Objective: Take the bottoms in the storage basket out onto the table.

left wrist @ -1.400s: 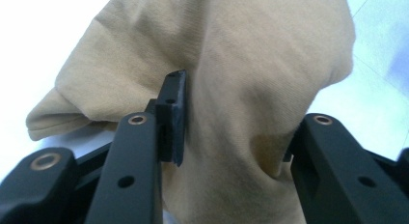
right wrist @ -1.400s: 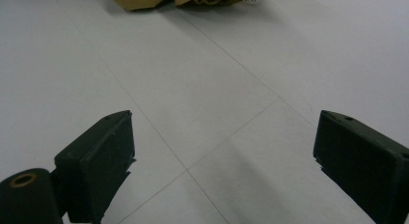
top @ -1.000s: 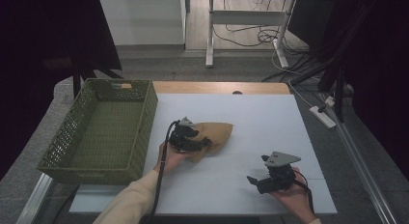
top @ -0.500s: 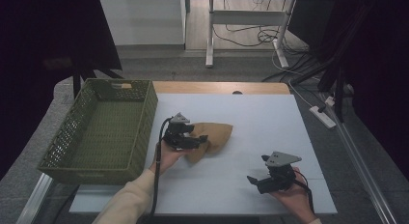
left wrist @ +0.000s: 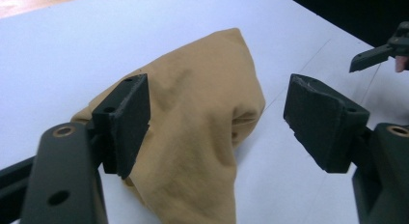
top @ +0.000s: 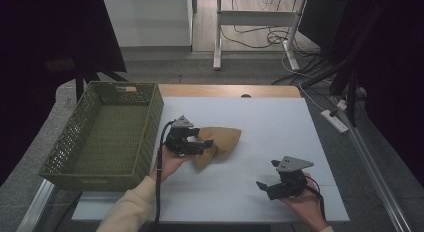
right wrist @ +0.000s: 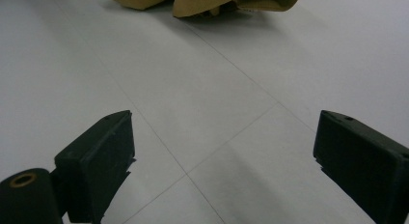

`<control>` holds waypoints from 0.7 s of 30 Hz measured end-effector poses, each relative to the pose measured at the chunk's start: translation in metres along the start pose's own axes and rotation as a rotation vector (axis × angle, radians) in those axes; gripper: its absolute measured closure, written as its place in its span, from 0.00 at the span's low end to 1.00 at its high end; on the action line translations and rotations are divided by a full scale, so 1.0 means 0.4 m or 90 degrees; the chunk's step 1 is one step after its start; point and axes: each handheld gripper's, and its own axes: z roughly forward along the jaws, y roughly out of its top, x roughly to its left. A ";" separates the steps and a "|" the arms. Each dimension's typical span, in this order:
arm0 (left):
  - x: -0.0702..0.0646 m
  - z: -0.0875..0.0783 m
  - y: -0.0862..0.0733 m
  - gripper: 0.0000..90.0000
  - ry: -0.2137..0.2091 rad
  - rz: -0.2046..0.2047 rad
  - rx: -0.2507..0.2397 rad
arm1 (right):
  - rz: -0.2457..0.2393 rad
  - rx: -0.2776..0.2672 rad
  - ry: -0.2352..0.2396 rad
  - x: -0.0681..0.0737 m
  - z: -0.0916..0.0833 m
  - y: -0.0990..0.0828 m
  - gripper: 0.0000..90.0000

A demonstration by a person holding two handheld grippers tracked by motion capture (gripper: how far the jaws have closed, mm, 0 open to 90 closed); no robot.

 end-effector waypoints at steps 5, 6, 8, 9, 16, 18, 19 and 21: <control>-0.013 -0.042 0.006 0.28 0.005 0.004 -0.009 | 0.009 -0.009 0.002 -0.001 -0.010 -0.004 0.08; -0.014 -0.049 0.006 0.28 0.006 0.005 -0.010 | 0.011 -0.011 0.002 -0.003 -0.013 -0.006 0.08; -0.016 -0.066 0.003 0.27 0.006 0.003 -0.013 | 0.014 -0.013 0.001 -0.005 -0.016 -0.008 0.08; -0.018 -0.074 0.001 0.27 0.008 0.003 -0.013 | 0.015 -0.014 0.003 -0.005 -0.018 -0.009 0.08; -0.025 -0.125 -0.018 0.27 0.012 0.002 -0.011 | 0.010 -0.018 0.003 0.003 -0.027 -0.011 0.08; -0.029 -0.141 -0.024 0.26 0.015 0.005 -0.012 | 0.011 -0.022 0.001 0.003 -0.031 -0.013 0.08; -0.030 -0.150 -0.026 0.26 0.016 0.009 -0.012 | 0.011 -0.021 0.000 0.003 -0.033 -0.013 0.08; -0.032 -0.171 -0.034 0.26 0.021 0.012 -0.016 | 0.015 -0.022 -0.001 0.003 -0.036 -0.014 0.08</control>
